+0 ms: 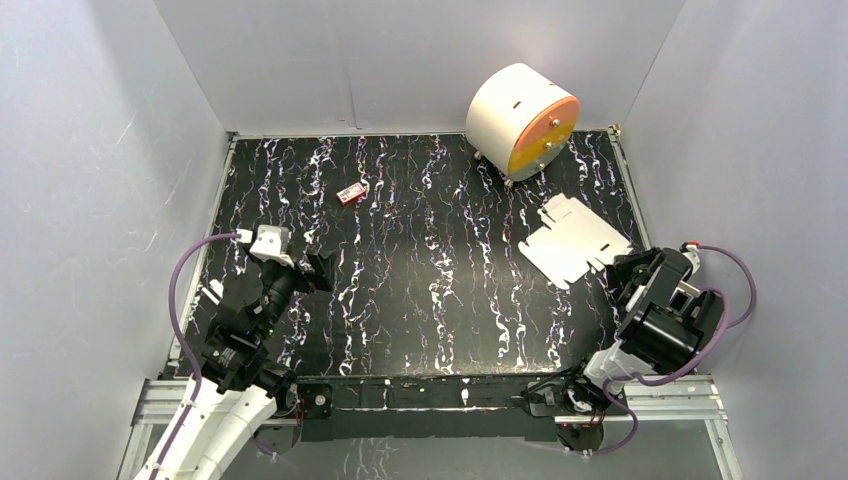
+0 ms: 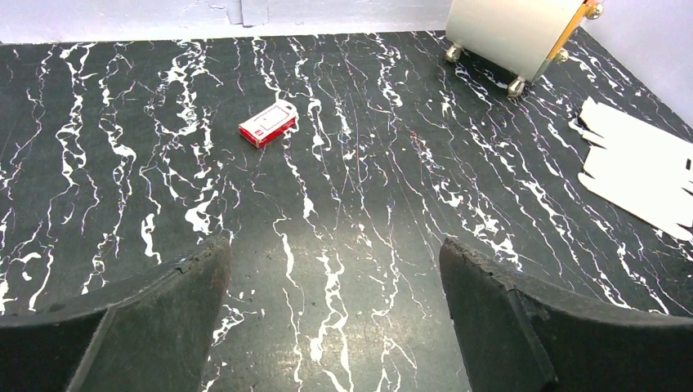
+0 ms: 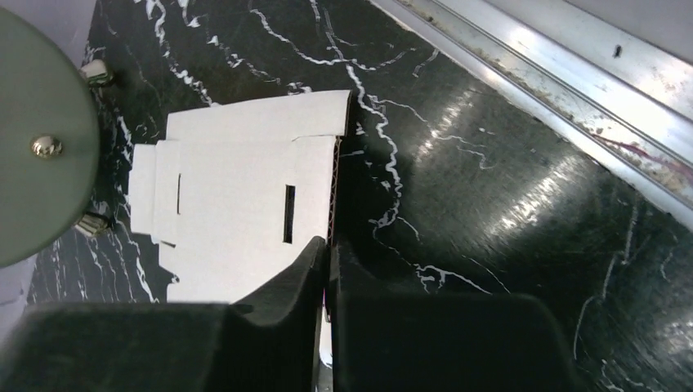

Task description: Fold the paper box

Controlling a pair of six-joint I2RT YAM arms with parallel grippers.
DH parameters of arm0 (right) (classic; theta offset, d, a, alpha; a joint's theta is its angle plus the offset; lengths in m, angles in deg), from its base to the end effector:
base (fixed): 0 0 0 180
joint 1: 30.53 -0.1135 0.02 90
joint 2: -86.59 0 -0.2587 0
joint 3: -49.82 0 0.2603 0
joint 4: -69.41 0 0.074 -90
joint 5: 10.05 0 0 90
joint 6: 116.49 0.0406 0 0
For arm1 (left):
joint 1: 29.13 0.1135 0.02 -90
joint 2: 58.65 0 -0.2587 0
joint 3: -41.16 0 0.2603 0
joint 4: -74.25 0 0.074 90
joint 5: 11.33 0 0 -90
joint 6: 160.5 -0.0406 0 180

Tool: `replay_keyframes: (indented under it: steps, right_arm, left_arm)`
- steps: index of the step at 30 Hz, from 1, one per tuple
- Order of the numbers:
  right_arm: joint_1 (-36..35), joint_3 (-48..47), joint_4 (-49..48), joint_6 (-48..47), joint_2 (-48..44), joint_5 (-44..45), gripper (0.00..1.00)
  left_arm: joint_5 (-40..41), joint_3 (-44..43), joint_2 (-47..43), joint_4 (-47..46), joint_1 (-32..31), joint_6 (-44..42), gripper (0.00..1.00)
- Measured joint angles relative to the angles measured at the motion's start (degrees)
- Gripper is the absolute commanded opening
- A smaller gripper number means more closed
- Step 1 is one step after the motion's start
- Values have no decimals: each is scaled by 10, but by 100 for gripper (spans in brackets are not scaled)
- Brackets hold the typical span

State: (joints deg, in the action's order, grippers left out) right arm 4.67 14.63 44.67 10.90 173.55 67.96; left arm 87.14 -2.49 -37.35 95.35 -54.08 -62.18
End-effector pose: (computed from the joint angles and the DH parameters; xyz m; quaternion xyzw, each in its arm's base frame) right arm 0.2244 -0.1480 0.1157 0.4581 0.7159 0.0990 0.5176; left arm 0.1239 -0.0510 0.3089 0.0486 0.6977 -0.1546 0.6978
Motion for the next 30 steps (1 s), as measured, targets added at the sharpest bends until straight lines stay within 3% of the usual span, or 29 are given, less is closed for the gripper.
replay_keyframes:
  steps: [2,17,24,30]
  right_arm:
    - [0,1,3,0,-8,-8,0]
    - [-21,41,52,-11,-131,-128,0]
    - [-113,60,72,6,-168,-171,0]
    - [-220,70,67,30,-176,-181,0]
  left_arm:
    - [0,0,-2,0,0,0,95]
    - [-9,0,-8,0,0,1,95]
    - [-21,0,17,0,0,14,95]
    - [-47,-7,92,1,0,46,95]
